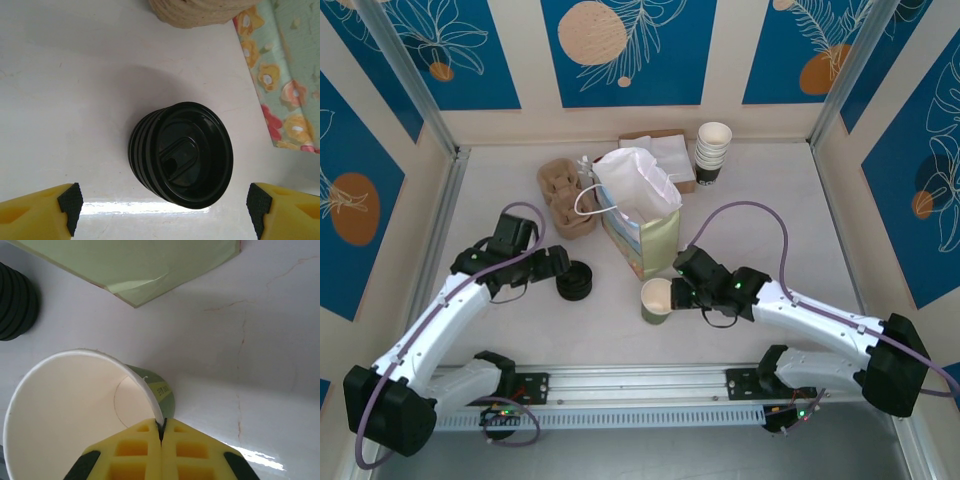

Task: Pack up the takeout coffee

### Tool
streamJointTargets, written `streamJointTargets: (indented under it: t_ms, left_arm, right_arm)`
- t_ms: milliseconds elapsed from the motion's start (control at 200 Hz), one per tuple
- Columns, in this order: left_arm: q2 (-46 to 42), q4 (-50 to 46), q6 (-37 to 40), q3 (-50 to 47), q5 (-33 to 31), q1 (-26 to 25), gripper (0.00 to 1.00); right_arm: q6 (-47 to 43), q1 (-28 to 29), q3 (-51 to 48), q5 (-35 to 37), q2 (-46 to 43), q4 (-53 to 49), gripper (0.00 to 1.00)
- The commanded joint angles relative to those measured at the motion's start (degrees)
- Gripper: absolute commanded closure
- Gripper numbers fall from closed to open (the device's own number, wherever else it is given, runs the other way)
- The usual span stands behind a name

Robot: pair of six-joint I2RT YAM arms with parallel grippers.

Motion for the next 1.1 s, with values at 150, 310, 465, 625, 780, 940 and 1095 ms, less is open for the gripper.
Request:
streamJointTargets:
  t_ms: [150, 310, 465, 625, 780, 940, 1095]
  left_arm:
    - [1.29, 0.15, -0.02, -0.18, -1.61, -0.67, 0.13]
    - [2.05, 0.16, 0.02, 0.35, -1.35, -0.76, 0.13]
    - [2.46, -0.12, 0.28, 1.02, -1.17, -1.22, 0.12]
    - [3.0, -0.94, 0.85, 2.09, -1.67, -2.03, 0.12]
    - [3.79, -2.16, 1.2, 3.15, -3.11, -3.02, 0.12]
    - [5.23, -2.57, 1.18, 3.86, -3.98, -3.65, 0.15]
    - [7.82, -2.22, 0.61, 4.76, -4.79, -4.57, 0.21]
  right_arm:
    - [0.74, 1.65, 2.39, 3.21, 1.4, -0.8, 0.9]
    - [0.96, 1.85, 3.1, 3.31, 1.4, -1.23, 0.76]
    - [1.46, 1.78, 5.63, 3.06, 1.76, -3.78, 0.69]
    - [1.47, 1.46, 7.99, 3.03, 0.93, -6.44, 0.58]
    - [0.35, 1.05, 10.96, 3.54, -1.24, -9.59, 0.52]
    - [-0.22, 0.4, 13.16, 4.16, -4.74, -12.45, 0.5]
    - [-1.78, -0.78, 13.88, 2.64, -8.29, -13.25, 0.5]
